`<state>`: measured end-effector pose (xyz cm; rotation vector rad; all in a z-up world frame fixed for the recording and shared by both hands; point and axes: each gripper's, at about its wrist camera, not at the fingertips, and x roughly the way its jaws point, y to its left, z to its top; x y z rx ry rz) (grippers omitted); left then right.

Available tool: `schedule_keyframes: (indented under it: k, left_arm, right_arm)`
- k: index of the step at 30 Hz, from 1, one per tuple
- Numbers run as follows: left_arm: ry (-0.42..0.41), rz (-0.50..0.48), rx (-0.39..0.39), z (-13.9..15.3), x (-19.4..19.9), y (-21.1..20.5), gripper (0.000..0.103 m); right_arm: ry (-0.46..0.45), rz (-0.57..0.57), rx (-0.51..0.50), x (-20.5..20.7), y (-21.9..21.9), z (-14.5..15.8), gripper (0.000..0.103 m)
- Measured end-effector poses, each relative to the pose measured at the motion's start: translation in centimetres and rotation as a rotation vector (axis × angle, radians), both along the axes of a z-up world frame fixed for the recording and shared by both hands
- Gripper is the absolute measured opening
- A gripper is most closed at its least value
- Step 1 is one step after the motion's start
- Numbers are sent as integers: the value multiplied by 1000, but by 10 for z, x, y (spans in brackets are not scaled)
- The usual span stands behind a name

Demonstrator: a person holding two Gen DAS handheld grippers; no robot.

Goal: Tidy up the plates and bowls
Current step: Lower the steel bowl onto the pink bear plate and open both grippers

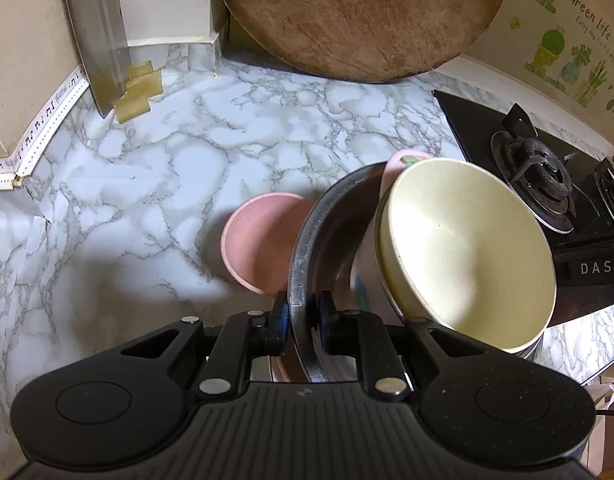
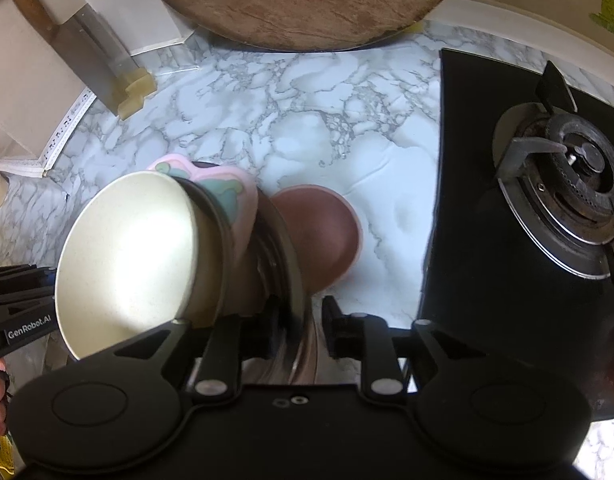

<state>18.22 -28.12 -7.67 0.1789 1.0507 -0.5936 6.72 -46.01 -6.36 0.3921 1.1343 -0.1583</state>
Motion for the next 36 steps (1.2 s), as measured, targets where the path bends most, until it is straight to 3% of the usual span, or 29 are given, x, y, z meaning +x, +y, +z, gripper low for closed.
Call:
schedule_keyframes:
  k: [9, 14, 18, 21, 23, 30, 32, 36]
  left_arm:
    - [-58, -26, 17, 14, -2, 6, 19]
    - [-94, -33, -3, 28, -11, 16, 20]
    - [-123, -50, -19, 40, -21, 23, 22]
    - [-148, -63, -39, 48, -32, 30, 38]
    - [-175, -66, -56, 55, -40, 34, 58]
    - [-221, -88, -91, 72, -65, 50, 60]
    - [-233, -87, -102, 76, -72, 56, 69]
    - [-268, -83, -128, 83, -87, 67, 72]
  right_arm:
    - [-60, -13, -66, -14, 5, 19, 47]
    - [-123, -10, -118, -32, 18, 40, 48]
    - [-196, -11, -130, -48, 32, 58, 58]
    - [-251, -7, -164, -59, 47, 71, 63]
    - [-284, -9, -183, -65, 57, 79, 66]
    - [-379, -9, -207, -89, 90, 95, 80]
    - [-416, -6, -213, -96, 100, 97, 85]
    - [-474, -6, -215, -111, 118, 98, 96]
